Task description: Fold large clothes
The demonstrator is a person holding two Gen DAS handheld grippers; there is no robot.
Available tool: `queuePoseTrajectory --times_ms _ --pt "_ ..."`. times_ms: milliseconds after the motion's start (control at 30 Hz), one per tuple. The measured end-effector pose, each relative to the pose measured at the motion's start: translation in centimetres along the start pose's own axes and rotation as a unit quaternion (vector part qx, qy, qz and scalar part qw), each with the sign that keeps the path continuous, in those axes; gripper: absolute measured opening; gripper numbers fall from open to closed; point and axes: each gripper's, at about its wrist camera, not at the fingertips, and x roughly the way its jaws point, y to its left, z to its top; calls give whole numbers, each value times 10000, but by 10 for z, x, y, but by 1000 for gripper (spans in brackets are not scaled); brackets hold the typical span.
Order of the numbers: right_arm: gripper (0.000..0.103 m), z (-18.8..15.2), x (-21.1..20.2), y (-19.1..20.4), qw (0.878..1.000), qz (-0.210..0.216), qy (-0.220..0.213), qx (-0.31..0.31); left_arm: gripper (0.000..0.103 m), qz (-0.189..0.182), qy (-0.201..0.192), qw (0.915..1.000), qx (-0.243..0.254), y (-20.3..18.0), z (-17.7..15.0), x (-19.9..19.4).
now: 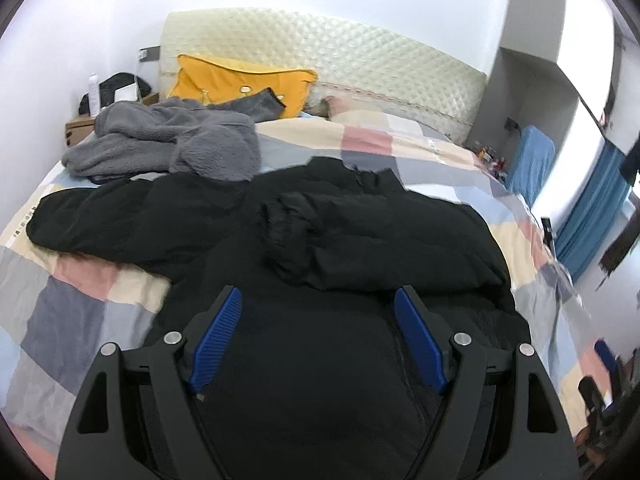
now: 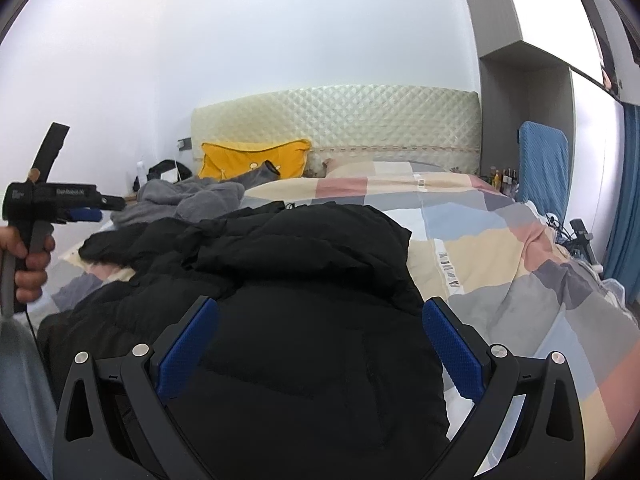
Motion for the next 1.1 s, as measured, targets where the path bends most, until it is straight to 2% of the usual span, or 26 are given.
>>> queuePoseTrajectory --times_ms 67,200,367,467,667,867,1000,1100 --pt "102 0 2 -2 10000 -11 6 63 79 96 -14 9999 -33 16 16 -4" --pt "102 1 5 -4 9999 -8 17 132 79 555 -96 9984 28 47 47 -16" --pt "102 1 5 -6 9997 -99 -84 197 79 1267 -301 9910 298 80 76 -33" --pt "102 0 6 -8 9996 -98 -88 253 79 1496 -384 9878 205 106 90 -40" --pt "102 0 5 -12 9992 -180 -92 340 79 1591 -290 9868 -5 163 100 -35" --pt "102 -2 20 -24 9976 -310 202 585 84 1542 -19 9857 -684 232 92 -16" --pt "102 -3 23 -26 9966 -386 327 656 85 1148 412 9839 -1303 279 70 11" --pt "102 -1 23 -24 9962 -452 369 645 85 907 660 9815 -1554 305 47 29"
